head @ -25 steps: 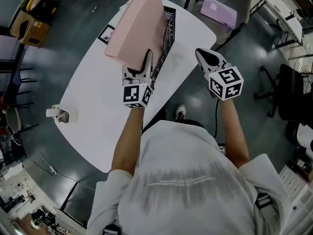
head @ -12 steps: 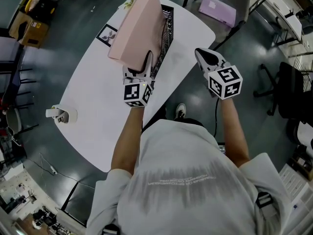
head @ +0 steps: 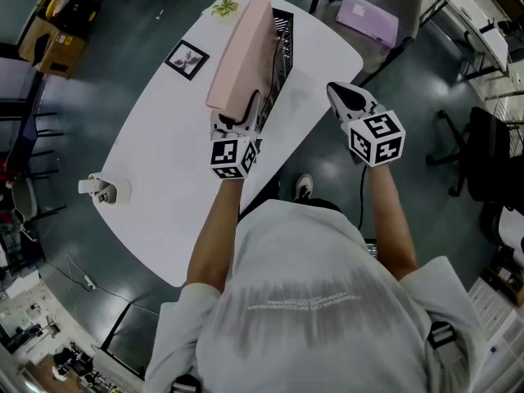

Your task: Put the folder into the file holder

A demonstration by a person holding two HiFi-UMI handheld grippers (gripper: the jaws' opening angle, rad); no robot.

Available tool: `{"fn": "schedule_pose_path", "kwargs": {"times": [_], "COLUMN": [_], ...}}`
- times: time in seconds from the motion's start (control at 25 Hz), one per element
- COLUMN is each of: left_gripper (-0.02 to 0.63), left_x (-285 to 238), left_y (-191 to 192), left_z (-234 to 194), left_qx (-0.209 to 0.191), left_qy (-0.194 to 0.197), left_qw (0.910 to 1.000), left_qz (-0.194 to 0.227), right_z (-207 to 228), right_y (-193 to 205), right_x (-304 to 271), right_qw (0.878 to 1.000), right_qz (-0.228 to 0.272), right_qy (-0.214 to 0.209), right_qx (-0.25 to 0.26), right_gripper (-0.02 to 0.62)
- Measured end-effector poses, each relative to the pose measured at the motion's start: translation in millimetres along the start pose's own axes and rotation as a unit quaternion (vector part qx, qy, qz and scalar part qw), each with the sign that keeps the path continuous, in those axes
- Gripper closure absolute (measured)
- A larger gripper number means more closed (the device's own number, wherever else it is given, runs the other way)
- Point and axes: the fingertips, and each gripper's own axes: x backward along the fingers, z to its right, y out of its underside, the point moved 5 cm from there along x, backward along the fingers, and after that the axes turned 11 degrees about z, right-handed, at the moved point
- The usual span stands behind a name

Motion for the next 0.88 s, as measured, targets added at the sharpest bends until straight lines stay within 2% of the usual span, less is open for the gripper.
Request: {"fn": "schedule_pose_path", "kwargs": {"times": [0.2,0.44,0.6,0.88], "left_gripper": [0.385,0.350,0.332,0.314], "left_x": [4,6,14,64], "left_y": [4,-3,-13,-35], "left_z": [0,0,7,8], "left_qx": [0.007,0.016,0.002,-0.033], "left_qy": [-0.007,-0.013,-0.013,-0.051], "left_qw": [0.9999,0.9997,0.9998,0.9981], "left_qz": [-0.003,0.014,0.015,0.012], "right_z": [0,2,2,-20], "right_y": [2,-3,-13,-29], "right_x": [3,5,12,15], "right_qw": [1.000,1.000,1.000,0.998], "right_qz": [-0.002,0.003,0.015,0.037], "right_qy": [-0.001,0.003,-0.003,-0.052], "right_qx": [0.001,0.005,0.013,0.028], "right_gripper": [0.569,0.569,0.569,0.569]}}
